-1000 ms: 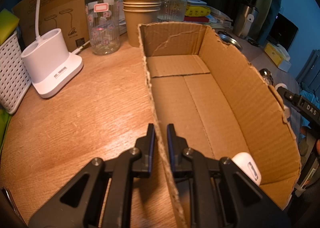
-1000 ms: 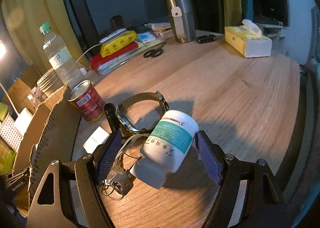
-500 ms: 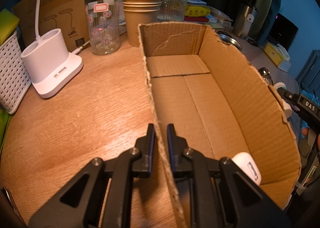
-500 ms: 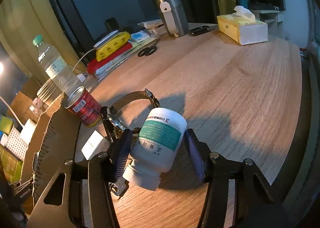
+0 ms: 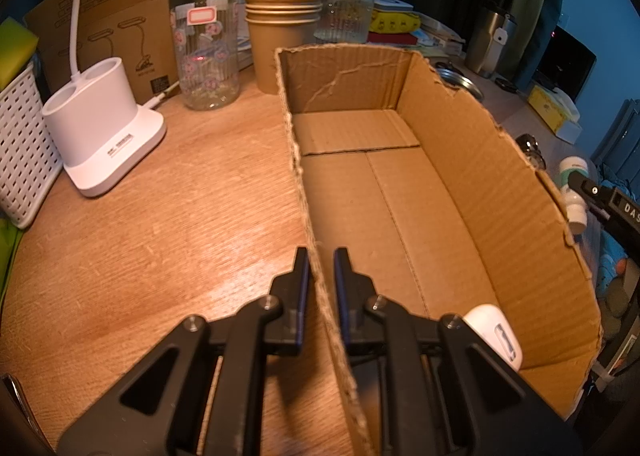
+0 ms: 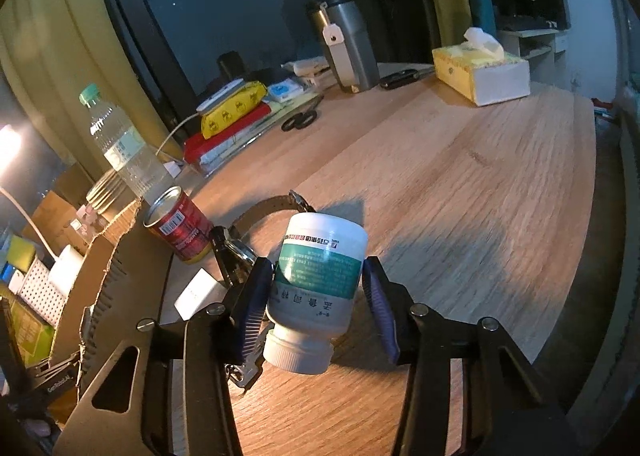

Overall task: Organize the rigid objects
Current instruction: 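Grasp the white pill bottle with the right tool and lift it, then lower the pill bottle into the box and open the right tool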

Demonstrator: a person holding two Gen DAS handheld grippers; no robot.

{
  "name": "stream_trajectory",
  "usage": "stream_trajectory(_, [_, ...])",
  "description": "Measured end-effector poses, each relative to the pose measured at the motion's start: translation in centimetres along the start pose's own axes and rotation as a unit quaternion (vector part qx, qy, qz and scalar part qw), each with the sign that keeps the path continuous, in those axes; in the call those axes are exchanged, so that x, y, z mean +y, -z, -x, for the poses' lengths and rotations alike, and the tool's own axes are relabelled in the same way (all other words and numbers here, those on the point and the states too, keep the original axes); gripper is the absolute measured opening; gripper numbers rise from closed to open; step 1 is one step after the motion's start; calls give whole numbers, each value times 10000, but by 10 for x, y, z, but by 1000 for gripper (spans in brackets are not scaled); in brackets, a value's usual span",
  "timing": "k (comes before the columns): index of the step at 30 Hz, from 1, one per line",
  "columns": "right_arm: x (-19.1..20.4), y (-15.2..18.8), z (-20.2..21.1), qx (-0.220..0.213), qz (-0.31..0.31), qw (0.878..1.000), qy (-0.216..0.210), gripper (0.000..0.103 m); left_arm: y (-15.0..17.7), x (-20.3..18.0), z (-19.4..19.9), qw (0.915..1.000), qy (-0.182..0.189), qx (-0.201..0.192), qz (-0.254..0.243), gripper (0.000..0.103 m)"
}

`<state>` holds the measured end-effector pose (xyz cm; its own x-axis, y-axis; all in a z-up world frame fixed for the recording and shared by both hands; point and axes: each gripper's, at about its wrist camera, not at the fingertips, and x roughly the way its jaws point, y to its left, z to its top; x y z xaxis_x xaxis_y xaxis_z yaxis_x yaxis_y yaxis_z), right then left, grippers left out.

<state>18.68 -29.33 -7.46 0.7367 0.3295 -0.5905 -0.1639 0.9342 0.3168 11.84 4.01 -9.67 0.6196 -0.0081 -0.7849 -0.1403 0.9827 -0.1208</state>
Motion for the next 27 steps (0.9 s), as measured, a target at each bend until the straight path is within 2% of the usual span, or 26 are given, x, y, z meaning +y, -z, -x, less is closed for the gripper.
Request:
stream_trajectory(11, [31,-8,36,-532,459,9973,-228,49,0,1,0,10000,1,0,0,14])
stream_trajectory(27, [94,-1,72,-771,1068,9865,-978,49,0,1,0,10000,5,0,2,13])
